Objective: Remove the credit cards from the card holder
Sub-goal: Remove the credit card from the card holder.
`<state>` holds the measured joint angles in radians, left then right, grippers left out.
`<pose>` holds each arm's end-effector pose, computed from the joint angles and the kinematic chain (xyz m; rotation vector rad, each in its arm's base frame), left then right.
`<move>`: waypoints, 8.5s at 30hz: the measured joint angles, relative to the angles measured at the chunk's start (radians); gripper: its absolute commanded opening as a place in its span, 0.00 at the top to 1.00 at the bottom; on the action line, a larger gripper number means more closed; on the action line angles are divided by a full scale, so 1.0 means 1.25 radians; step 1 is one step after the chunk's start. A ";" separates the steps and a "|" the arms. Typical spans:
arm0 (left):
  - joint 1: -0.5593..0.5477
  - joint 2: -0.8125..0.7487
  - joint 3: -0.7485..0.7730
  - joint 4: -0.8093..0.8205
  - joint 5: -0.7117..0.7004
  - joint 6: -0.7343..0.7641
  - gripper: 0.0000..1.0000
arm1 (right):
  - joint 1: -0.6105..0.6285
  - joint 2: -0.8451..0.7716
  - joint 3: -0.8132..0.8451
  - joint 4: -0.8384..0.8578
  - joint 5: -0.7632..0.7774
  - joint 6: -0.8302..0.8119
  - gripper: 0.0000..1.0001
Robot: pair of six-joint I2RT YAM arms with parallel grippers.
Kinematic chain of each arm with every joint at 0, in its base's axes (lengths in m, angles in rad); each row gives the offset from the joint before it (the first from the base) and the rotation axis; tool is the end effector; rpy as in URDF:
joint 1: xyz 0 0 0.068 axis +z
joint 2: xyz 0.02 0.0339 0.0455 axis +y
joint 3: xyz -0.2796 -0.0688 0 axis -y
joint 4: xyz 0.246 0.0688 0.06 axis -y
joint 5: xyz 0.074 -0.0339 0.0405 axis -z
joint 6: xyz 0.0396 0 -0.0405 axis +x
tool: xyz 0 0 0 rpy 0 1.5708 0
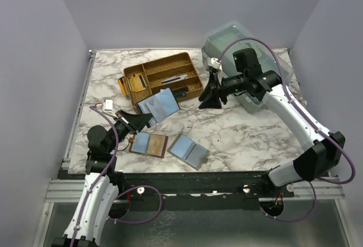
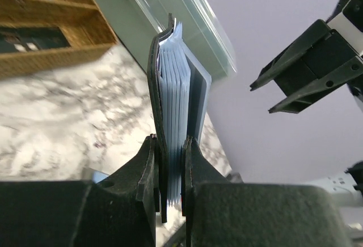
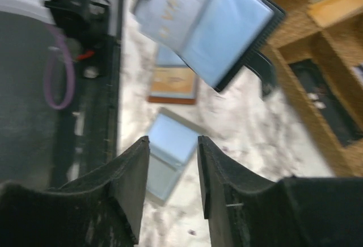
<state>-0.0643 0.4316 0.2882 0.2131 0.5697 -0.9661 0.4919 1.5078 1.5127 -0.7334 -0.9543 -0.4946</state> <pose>0.1235 -0.0294 0.2622 -0.2408 1.6298 -1.2309 0.2672 0.1798 0.3892 -1.4133 1.6087 1.0773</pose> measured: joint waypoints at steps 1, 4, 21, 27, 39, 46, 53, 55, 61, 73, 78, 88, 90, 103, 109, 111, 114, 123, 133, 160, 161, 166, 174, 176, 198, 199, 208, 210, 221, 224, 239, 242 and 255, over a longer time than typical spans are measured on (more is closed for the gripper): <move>-0.013 0.005 -0.009 0.018 0.005 -0.012 1.00 | -0.008 -0.021 -0.031 0.005 -0.041 0.014 0.50; -0.083 0.020 -0.034 0.061 0.001 -0.035 1.00 | -0.017 -0.067 -0.107 0.032 -0.133 0.063 0.44; -0.537 0.418 0.081 0.136 -0.463 0.017 1.00 | -0.016 -0.104 -0.303 0.305 -0.052 0.365 0.29; -0.611 0.516 0.152 0.138 -0.585 0.015 1.00 | -0.016 -0.091 -0.322 0.352 0.057 0.437 0.30; -0.707 0.613 0.275 0.051 -0.753 0.004 1.00 | 0.015 0.010 -0.261 0.353 0.243 0.439 0.30; -0.720 0.622 0.288 0.007 -0.790 0.001 1.00 | 0.020 0.023 -0.247 0.349 0.285 0.436 0.47; -0.720 0.598 0.288 -0.041 -0.813 0.002 1.00 | 0.020 0.023 -0.247 0.345 0.322 0.427 0.59; -0.720 0.576 0.288 -0.050 -0.814 0.002 1.00 | 0.020 0.022 -0.248 0.345 0.327 0.427 0.59; -0.720 0.510 0.284 -0.053 -0.814 0.011 1.00 | 0.009 0.019 -0.269 0.347 0.287 0.438 0.70; -0.720 0.361 0.197 -0.052 -0.802 0.057 1.00 | -0.048 -0.039 -0.337 0.407 -0.001 0.488 0.78; -0.720 0.338 0.180 -0.042 -0.779 0.067 1.00 | -0.050 -0.041 -0.339 0.427 -0.062 0.502 0.76; -0.720 0.315 0.162 -0.015 -0.745 0.070 1.00 | -0.054 -0.036 -0.340 0.430 -0.047 0.508 0.96; -0.720 0.312 0.158 -0.007 -0.741 0.070 1.00 | -0.060 -0.036 -0.340 0.430 -0.046 0.507 1.00; -0.669 0.290 0.050 0.136 -0.634 0.036 0.54 | -0.124 -0.059 -0.457 0.570 -0.193 0.600 1.00; -0.625 0.275 0.038 0.154 -0.614 -0.002 0.34 | -0.153 -0.060 -0.478 0.637 -0.235 0.643 1.00; -0.614 0.250 0.038 0.147 -0.605 -0.007 0.26 | -0.161 -0.060 -0.486 0.655 -0.245 0.654 1.00; -0.598 0.190 0.029 0.141 -0.595 -0.009 0.16 | -0.175 -0.060 -0.505 0.689 -0.264 0.671 1.00; -0.571 0.136 -0.018 0.266 -0.484 -0.031 0.14 | -0.201 -0.059 -0.544 0.787 -0.315 0.733 1.00; -0.561 0.476 0.012 0.486 -0.315 -0.069 0.17 | -0.201 -0.039 -0.546 0.852 -0.366 0.778 1.00; -0.524 0.778 0.110 0.795 -0.166 -0.155 0.49 | -0.201 -0.034 -0.553 0.900 -0.386 0.817 1.00; -0.524 0.788 0.110 0.815 -0.161 -0.162 0.50 | -0.201 -0.034 -0.553 0.901 -0.387 0.817 1.00; -0.524 0.825 0.110 0.867 -0.152 -0.188 0.50 | -0.201 -0.033 -0.553 0.903 -0.390 0.821 1.00; -0.524 0.860 0.122 0.891 -0.148 -0.201 0.63 | -0.201 -0.023 -0.553 0.910 -0.399 0.835 1.00; -0.522 0.872 0.132 0.893 -0.141 -0.204 0.69 | -0.201 -0.021 -0.553 0.915 -0.400 0.840 1.00; -0.481 0.858 0.089 0.903 -0.099 -0.170 1.00 | -0.204 -0.051 -0.554 0.872 -0.417 0.787 0.49; -0.476 0.852 0.083 0.903 -0.096 -0.168 1.00 | -0.208 -0.059 -0.553 0.865 -0.417 0.780 0.45; -0.460 0.810 0.048 0.903 -0.070 -0.149 1.00 | -0.259 -0.101 -0.540 0.763 -0.355 0.682 0.18; -0.460 0.808 0.047 0.903 -0.065 -0.148 1.00 | -0.259 -0.101 -0.540 0.743 -0.327 0.673 0.18; -0.460 0.807 0.048 0.914 -0.039 -0.155 1.00 | -0.210 -0.078 -0.540 0.754 -0.299 0.714 0.21; -0.460 0.813 0.053 0.932 -0.035 -0.161 1.00 | -0.188 -0.075 -0.540 0.760 -0.300 0.721 0.30; -0.450 0.835 0.056 0.960 -0.031 -0.169 1.00 | -0.182 -0.049 -0.539 0.824 -0.349 0.799 1.00; -0.436 0.833 0.044 0.966 -0.029 -0.170 1.00 | -0.183 -0.049 -0.539 0.851 -0.357 0.824 1.00; -0.379 0.765 0.009 0.956 0.012 -0.169 1.00 | -0.197 -0.036 -0.540 0.949 -0.380 0.916 1.00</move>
<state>-0.5381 1.3884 0.3000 1.4082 0.5842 -1.1774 0.2462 1.4624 0.8383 0.4534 -1.4296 0.6498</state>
